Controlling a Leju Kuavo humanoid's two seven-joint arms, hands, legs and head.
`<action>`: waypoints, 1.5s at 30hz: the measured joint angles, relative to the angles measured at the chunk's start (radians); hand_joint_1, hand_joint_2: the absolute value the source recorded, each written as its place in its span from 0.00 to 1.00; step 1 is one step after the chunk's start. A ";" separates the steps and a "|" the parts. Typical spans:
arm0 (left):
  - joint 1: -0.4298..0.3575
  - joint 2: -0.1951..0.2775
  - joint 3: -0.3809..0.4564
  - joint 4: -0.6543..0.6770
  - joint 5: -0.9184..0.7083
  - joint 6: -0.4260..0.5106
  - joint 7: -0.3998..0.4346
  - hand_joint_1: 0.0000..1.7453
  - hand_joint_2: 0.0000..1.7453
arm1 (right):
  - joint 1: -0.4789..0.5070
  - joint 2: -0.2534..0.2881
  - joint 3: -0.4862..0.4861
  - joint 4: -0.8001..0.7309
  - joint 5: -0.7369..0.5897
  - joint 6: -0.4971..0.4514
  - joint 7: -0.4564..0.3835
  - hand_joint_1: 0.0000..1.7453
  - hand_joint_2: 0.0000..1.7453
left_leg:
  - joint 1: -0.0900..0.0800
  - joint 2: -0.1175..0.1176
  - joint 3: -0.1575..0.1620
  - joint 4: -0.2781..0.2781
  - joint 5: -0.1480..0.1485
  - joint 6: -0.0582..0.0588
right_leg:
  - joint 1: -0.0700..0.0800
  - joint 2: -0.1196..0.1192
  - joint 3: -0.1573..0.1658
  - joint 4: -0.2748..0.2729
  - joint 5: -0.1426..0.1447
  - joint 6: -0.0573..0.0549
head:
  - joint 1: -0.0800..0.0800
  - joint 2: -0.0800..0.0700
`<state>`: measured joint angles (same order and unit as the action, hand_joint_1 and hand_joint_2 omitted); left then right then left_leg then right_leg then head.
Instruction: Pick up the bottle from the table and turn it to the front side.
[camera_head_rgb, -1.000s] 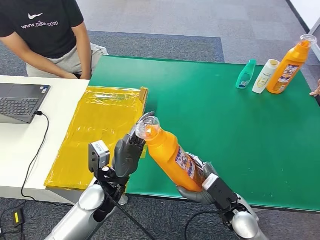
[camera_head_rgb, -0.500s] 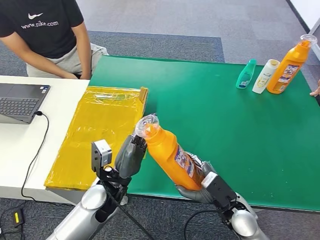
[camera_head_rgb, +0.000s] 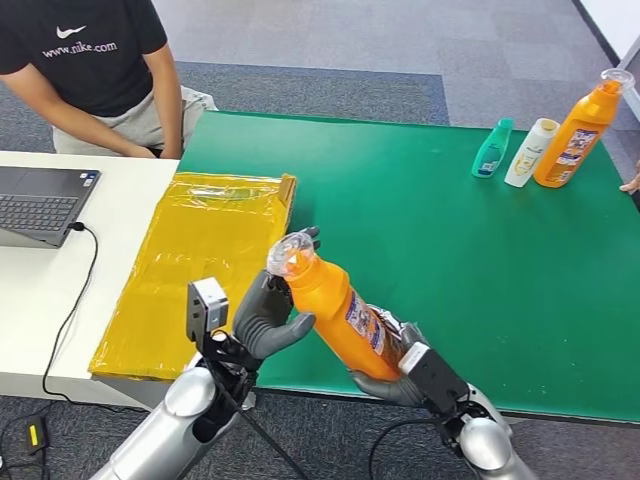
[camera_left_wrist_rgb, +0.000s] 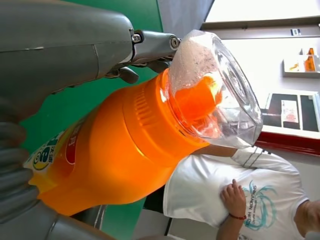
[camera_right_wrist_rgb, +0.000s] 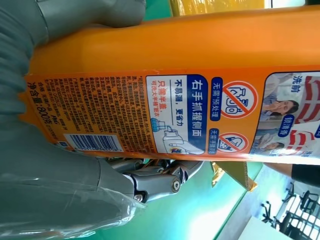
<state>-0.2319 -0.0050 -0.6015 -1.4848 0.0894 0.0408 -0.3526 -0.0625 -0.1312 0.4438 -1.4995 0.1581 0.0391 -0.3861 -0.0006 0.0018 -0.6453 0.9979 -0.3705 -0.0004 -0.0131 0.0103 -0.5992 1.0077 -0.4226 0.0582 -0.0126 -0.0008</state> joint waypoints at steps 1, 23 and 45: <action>-0.001 0.000 0.000 0.001 0.001 -0.002 0.000 0.00 1.00 | -0.002 0.000 0.001 0.002 0.000 0.000 0.000 1.00 1.00 | 0.000 0.000 0.000 0.000 0.000 0.000 | 0.000 0.000 0.000 0.000 0.000 0.000 | 0.000 0.000; -0.031 0.001 -0.002 0.021 0.012 -0.033 0.031 0.00 1.00 | -0.012 0.000 0.025 0.019 0.007 0.015 0.004 1.00 1.00 | 0.000 0.000 0.000 0.000 0.000 0.000 | 0.000 0.000 0.000 0.000 0.000 0.000 | 0.000 0.000; -0.069 0.002 -0.005 0.036 0.006 -0.053 0.048 0.50 1.00 | -0.026 0.000 0.056 0.037 0.020 0.039 0.006 1.00 1.00 | 0.000 0.000 0.000 0.000 0.000 0.000 | 0.000 0.000 0.000 0.000 0.000 0.000 | 0.000 0.000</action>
<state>-0.3010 -0.0034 -0.6064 -1.4489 0.0958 -0.0120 -0.3045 -0.0882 -0.1312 0.4999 -1.4620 0.1778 0.0778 -0.3803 -0.0006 0.0018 -0.6455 0.9979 -0.3705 -0.0005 -0.0131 0.0103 -0.5994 1.0078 -0.4226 0.0582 -0.0126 -0.0008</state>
